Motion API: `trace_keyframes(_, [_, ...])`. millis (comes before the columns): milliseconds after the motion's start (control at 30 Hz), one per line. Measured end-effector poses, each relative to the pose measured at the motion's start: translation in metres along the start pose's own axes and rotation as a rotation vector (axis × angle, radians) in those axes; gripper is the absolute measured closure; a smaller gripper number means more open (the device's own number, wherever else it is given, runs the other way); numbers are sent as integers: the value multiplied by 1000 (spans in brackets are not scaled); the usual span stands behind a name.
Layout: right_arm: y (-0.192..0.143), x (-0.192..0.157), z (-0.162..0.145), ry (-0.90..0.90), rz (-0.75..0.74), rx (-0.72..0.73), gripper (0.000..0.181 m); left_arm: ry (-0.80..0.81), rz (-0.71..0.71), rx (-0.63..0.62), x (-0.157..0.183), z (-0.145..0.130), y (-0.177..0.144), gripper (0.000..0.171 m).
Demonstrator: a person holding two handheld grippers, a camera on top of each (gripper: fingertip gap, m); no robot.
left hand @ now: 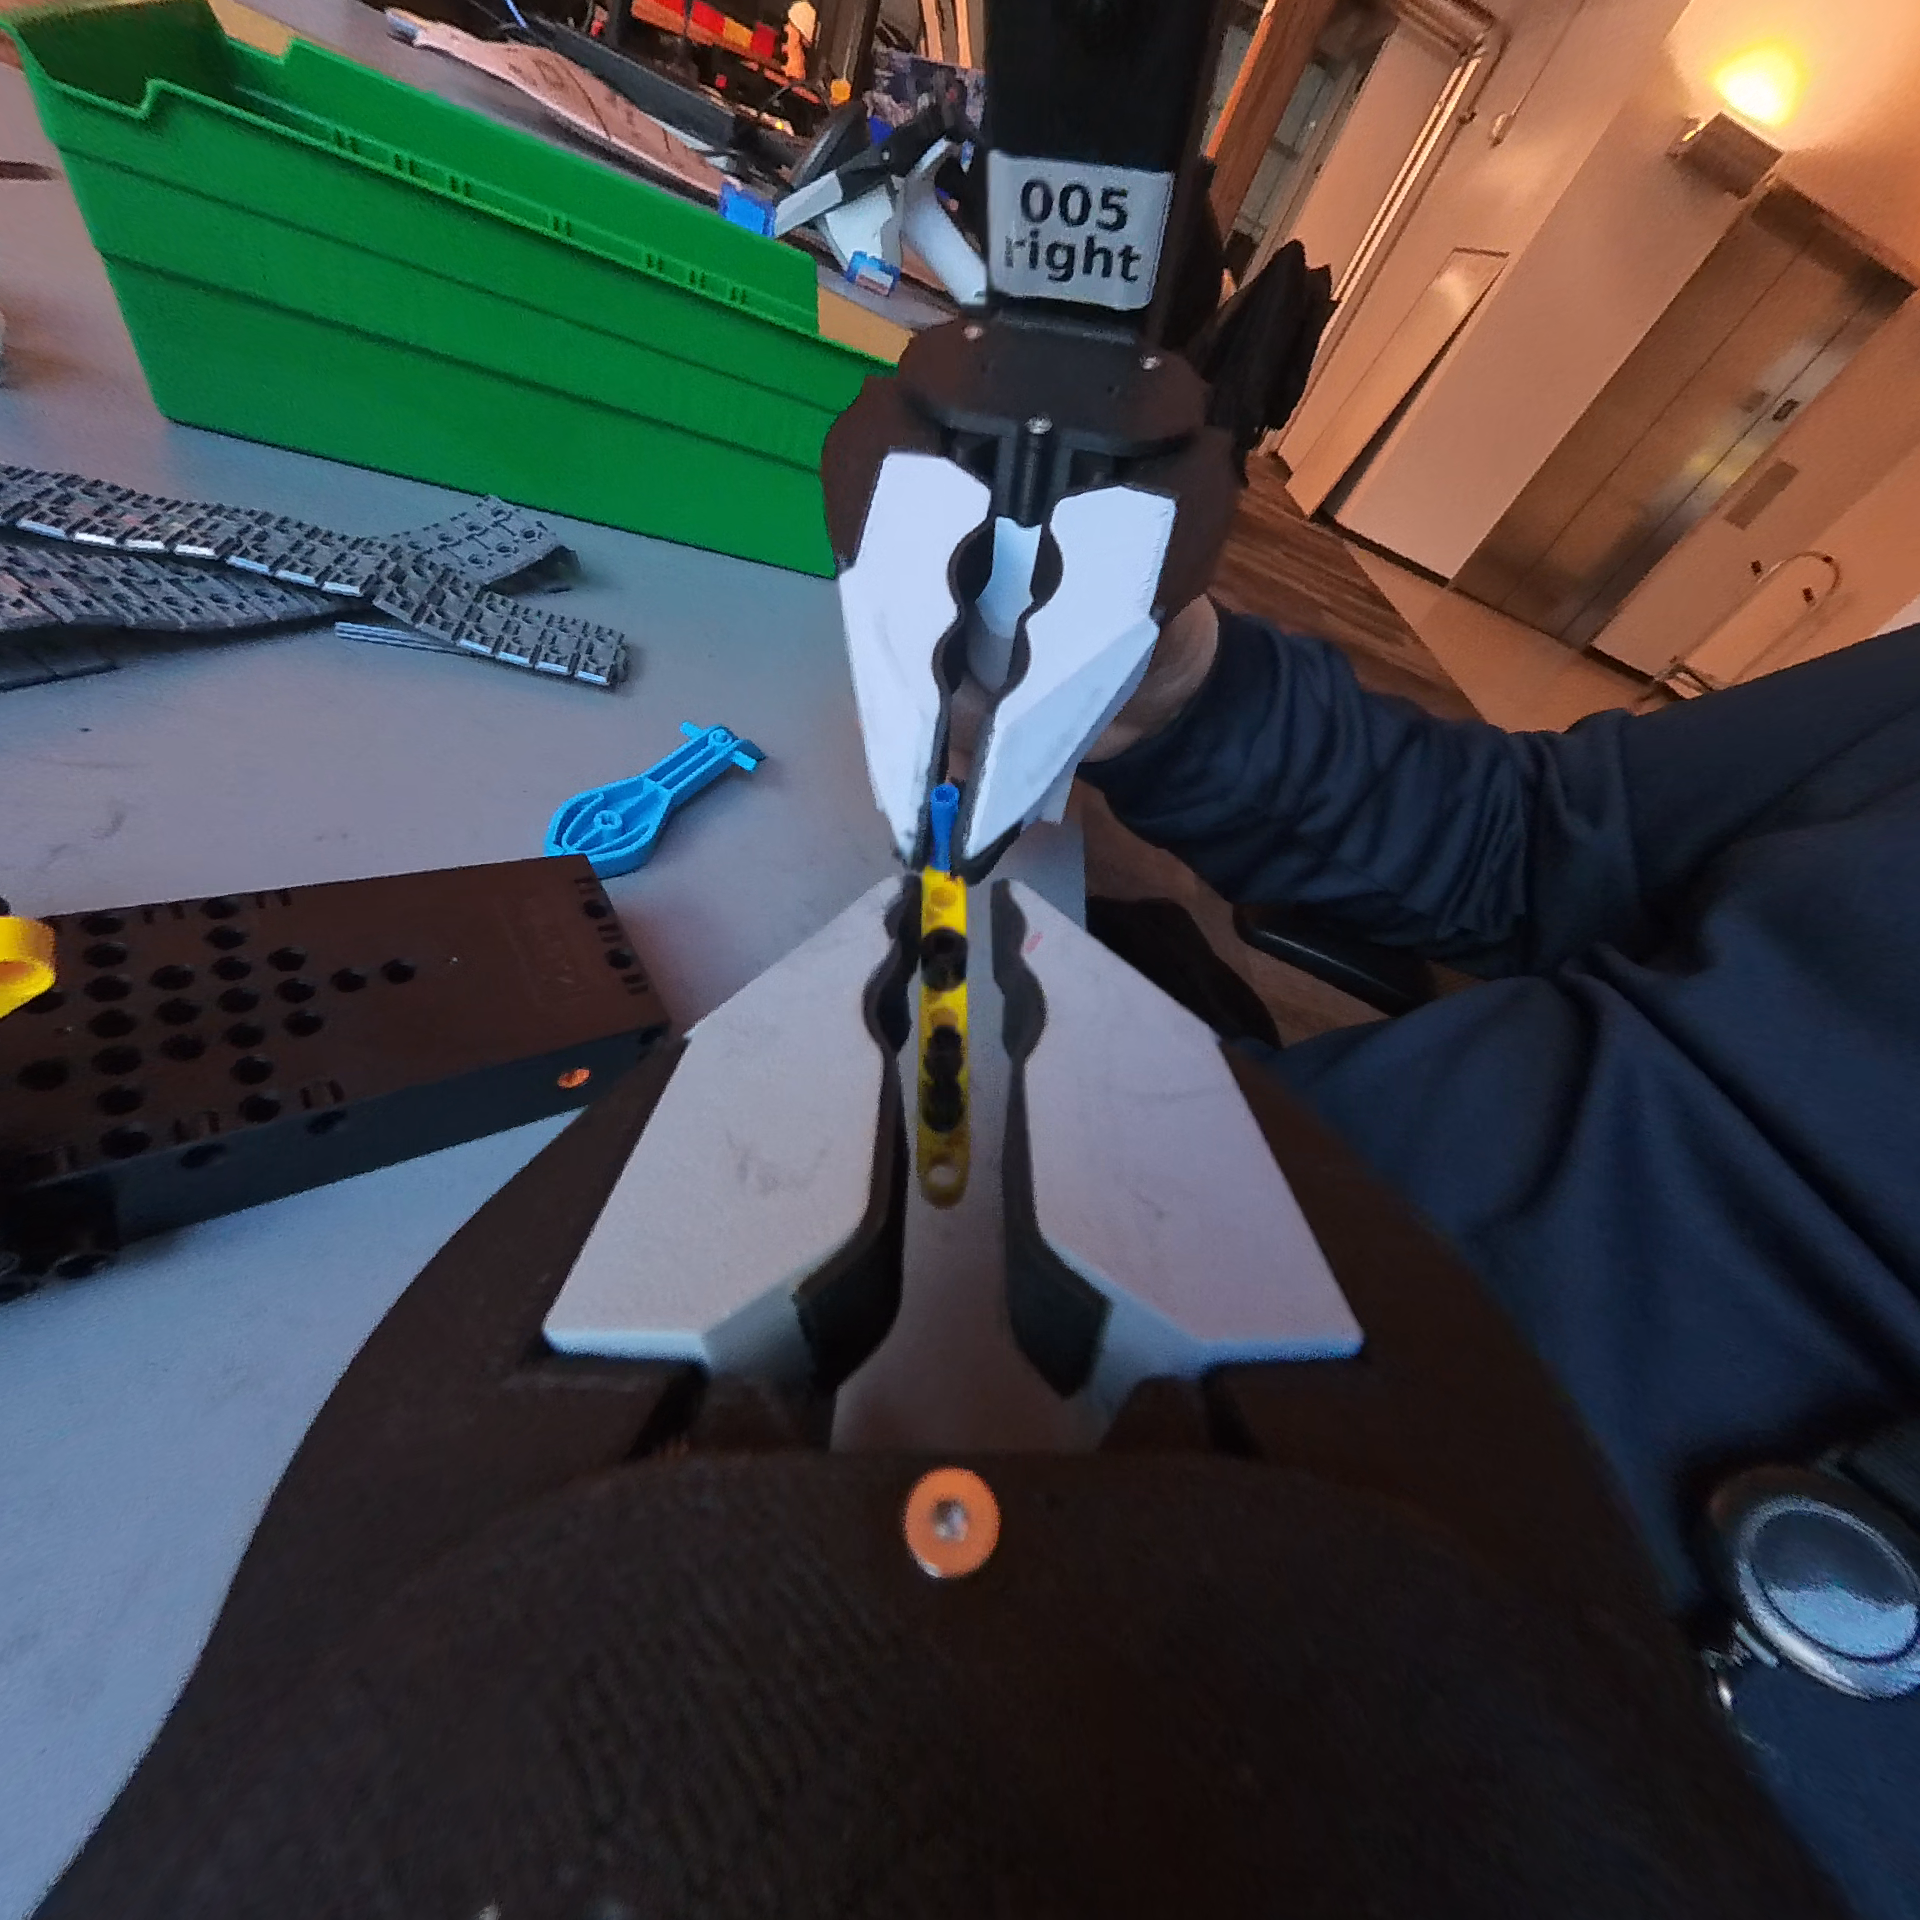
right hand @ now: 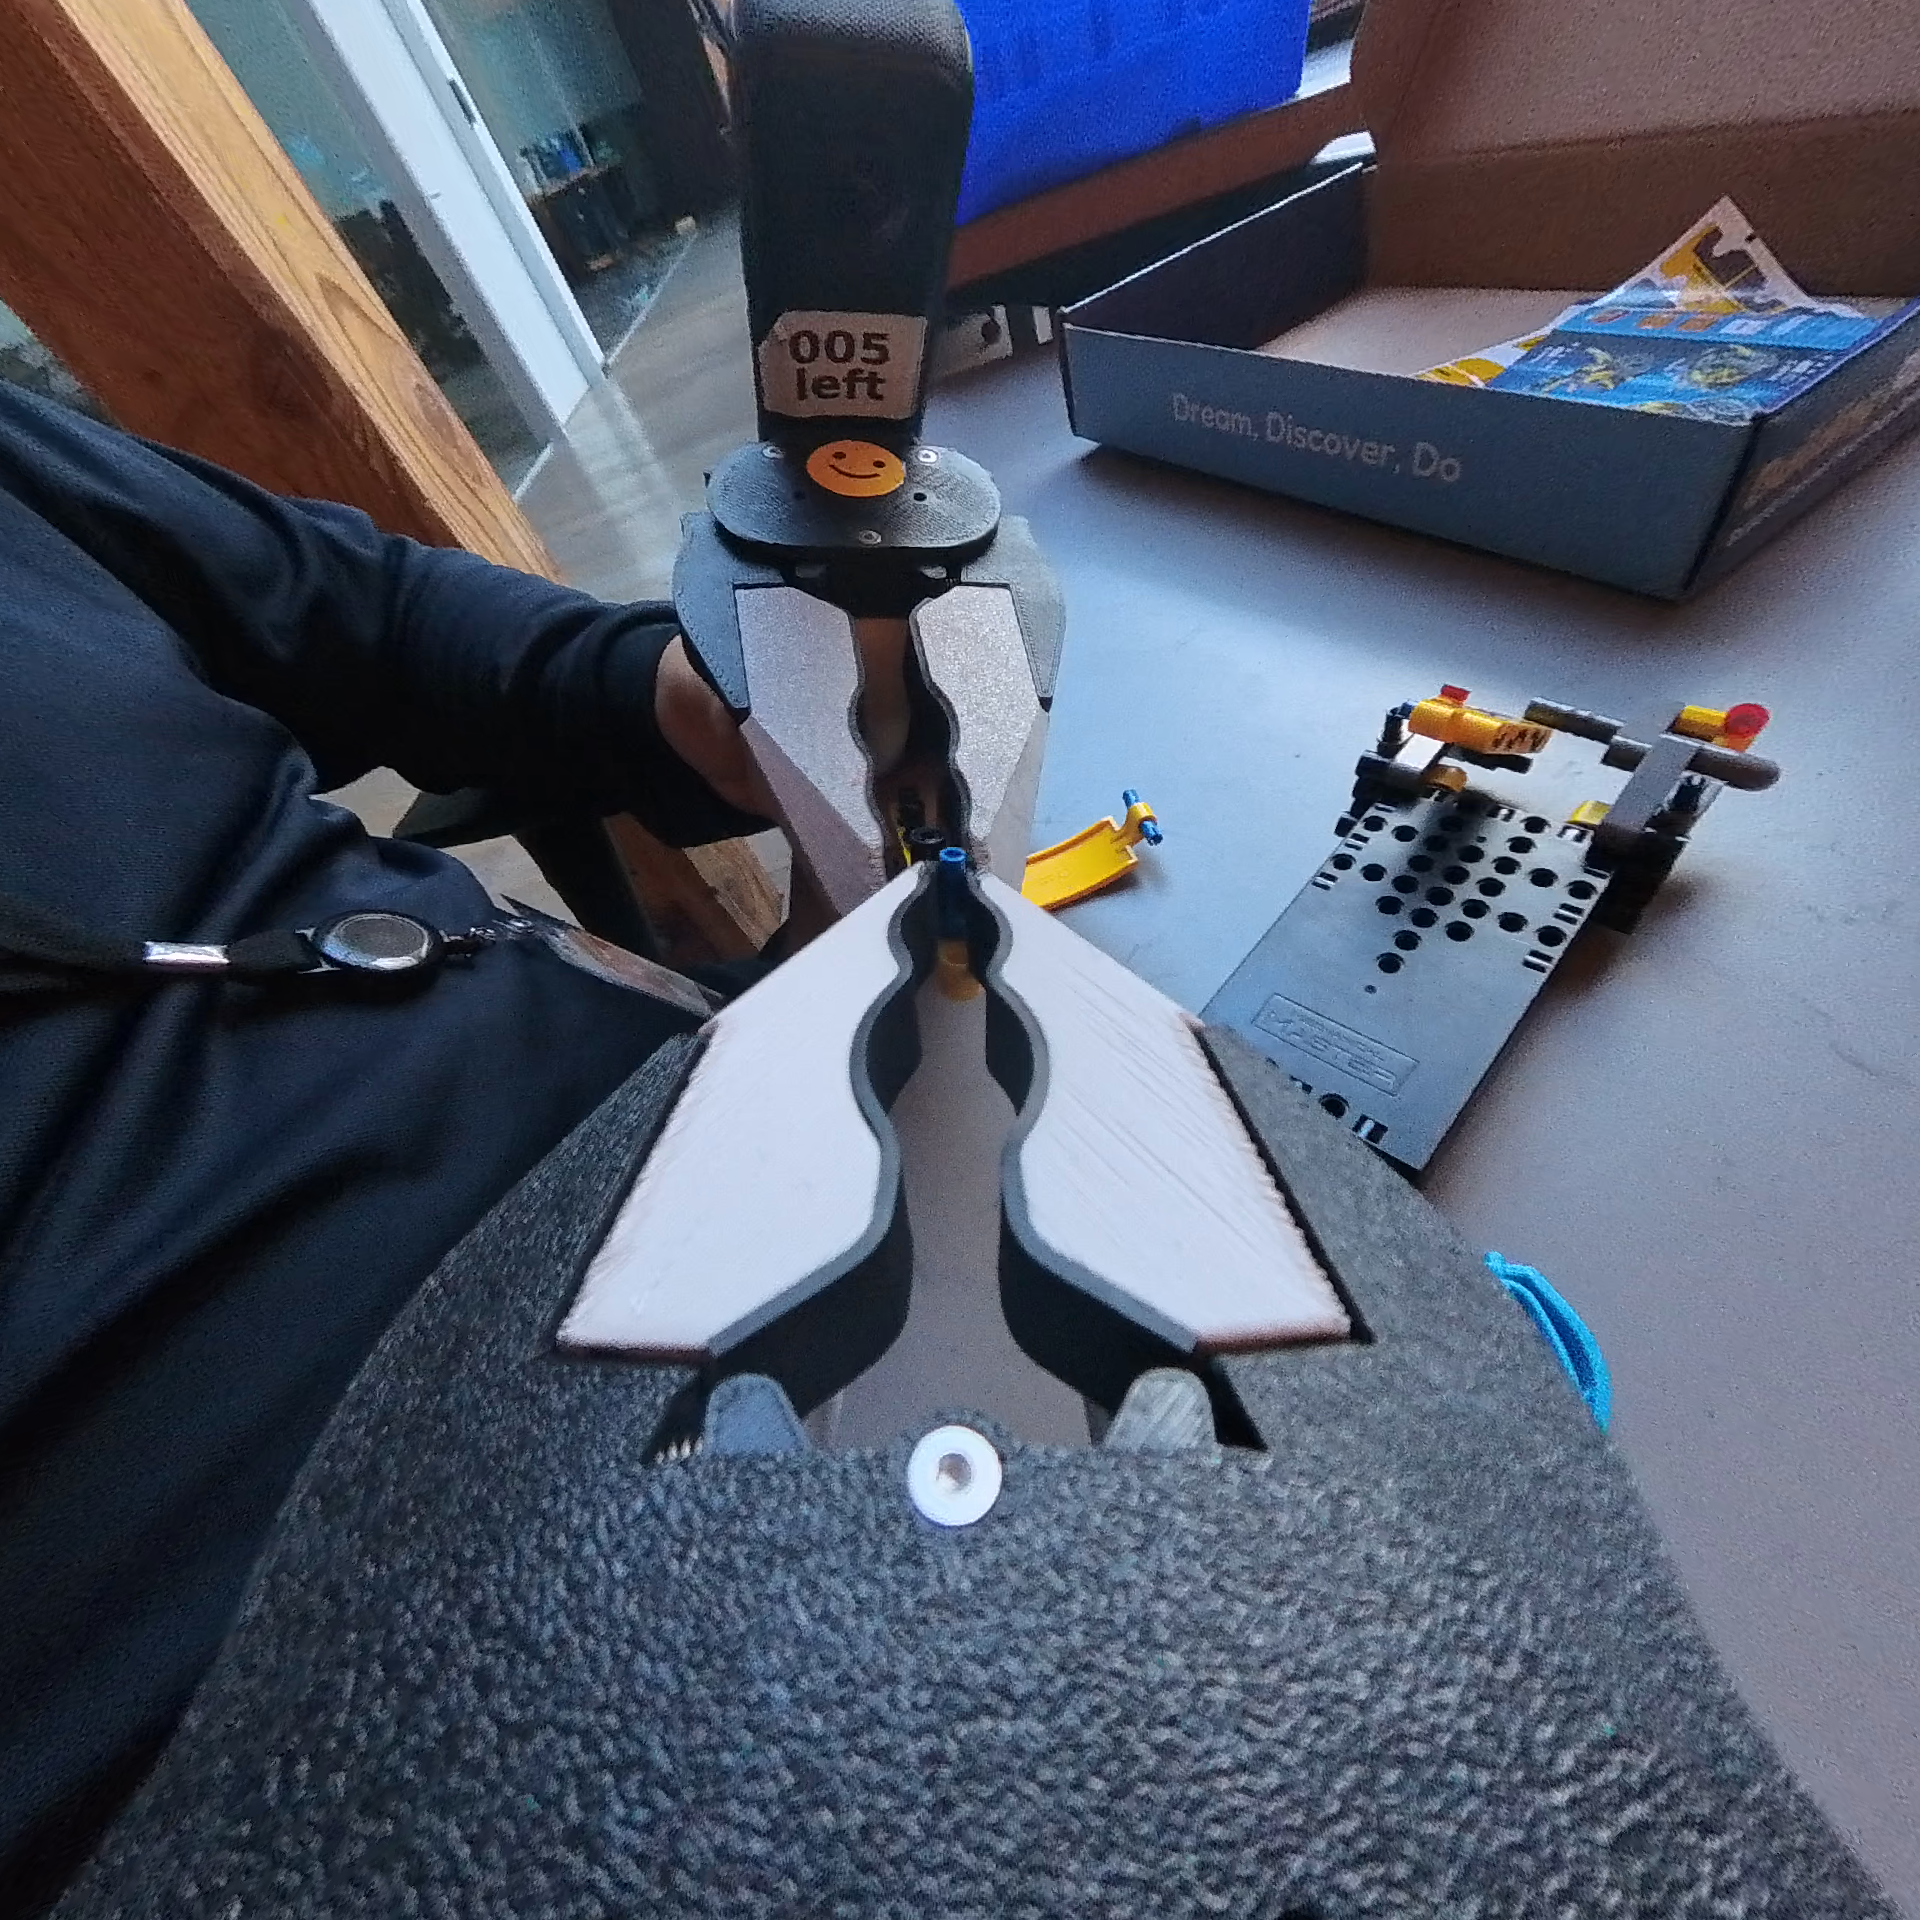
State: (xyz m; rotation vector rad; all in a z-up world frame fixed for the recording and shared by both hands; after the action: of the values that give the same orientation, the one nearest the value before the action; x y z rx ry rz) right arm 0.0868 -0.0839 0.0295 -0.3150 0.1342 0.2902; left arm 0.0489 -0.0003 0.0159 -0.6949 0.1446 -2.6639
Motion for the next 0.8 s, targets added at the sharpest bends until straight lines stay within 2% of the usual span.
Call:
trace_keyframes(233, [2,1,-3,24,16,-3,179,24,34,5,0,-1,-2,166])
trace_keyframes(400, [7,3,-12,-3,-24,-68,180,158,188,-131,-3,-11,3,166])
trace_keyframes(467, [10,5,-8,44,-48,22,181,232,247,-170,-4,-11,2,165])
trace_keyframes(633, [12,15,-1,218,-53,248,180,401,396,-110,-4,3,-7,164])
trace_keyframes(767, [9,9,10,158,-115,316,181,515,484,-100,-3,11,-10,164])
trace_keyframes(800, [7,7,13,137,-131,326,181,500,469,-76,-1,13,-10,165])
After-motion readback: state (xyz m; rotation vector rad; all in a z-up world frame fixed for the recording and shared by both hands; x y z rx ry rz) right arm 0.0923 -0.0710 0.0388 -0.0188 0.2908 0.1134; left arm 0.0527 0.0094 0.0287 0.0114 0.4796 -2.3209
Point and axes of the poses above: each gripper's, where its closed fingertips meet, y out along the fingers, z out of its top, x = y × z across the jaws, the point moved 6 cm from there along -y, back along the fingers, and after that the axes turned 6 degrees about -y, right-handed, at the moved point
